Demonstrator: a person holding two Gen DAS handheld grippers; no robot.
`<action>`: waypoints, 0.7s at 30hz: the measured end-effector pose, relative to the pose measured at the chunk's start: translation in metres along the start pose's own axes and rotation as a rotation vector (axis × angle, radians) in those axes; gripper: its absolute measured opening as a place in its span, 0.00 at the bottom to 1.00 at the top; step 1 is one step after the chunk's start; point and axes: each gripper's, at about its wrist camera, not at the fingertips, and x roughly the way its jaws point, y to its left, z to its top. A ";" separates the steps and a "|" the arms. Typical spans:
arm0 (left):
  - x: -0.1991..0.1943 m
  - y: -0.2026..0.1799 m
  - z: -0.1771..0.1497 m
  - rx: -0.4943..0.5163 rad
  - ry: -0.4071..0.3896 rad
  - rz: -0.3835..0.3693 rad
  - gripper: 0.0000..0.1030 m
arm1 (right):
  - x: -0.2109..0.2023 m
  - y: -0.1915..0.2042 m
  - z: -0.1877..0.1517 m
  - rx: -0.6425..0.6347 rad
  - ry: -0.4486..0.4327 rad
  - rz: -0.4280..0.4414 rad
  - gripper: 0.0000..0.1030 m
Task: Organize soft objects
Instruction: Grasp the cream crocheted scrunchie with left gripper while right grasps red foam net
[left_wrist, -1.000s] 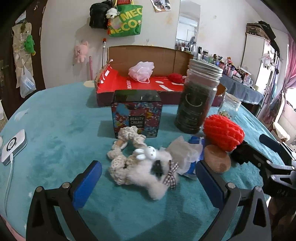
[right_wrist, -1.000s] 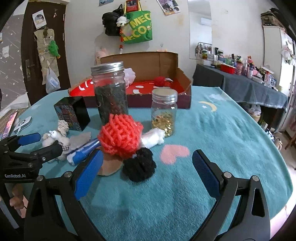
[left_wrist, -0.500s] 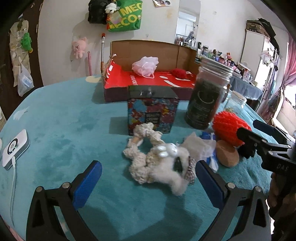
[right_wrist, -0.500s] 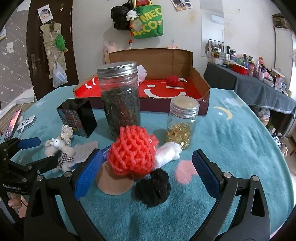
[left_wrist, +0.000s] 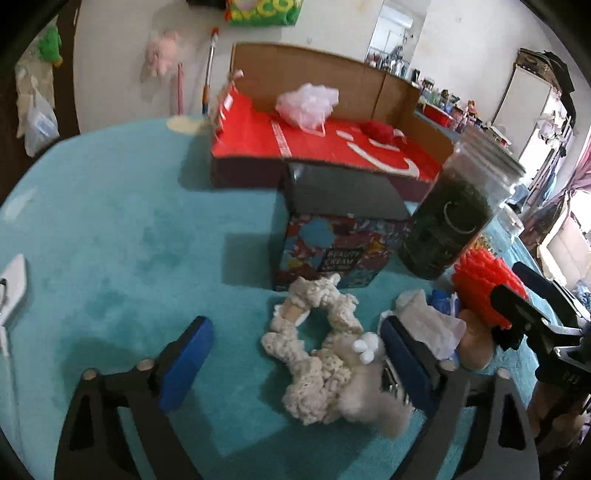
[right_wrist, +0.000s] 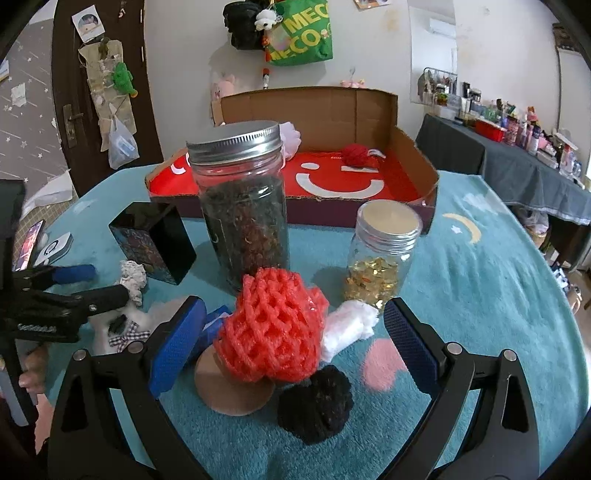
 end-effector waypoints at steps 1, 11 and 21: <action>0.001 -0.001 0.000 0.007 -0.006 0.006 0.87 | 0.002 -0.001 0.000 0.006 0.011 0.010 0.92; -0.017 -0.017 -0.004 0.076 -0.032 -0.051 0.33 | -0.003 0.002 -0.008 -0.026 0.019 0.110 0.44; -0.046 -0.039 0.005 0.139 -0.124 -0.038 0.32 | -0.024 -0.006 -0.007 -0.013 -0.037 0.119 0.44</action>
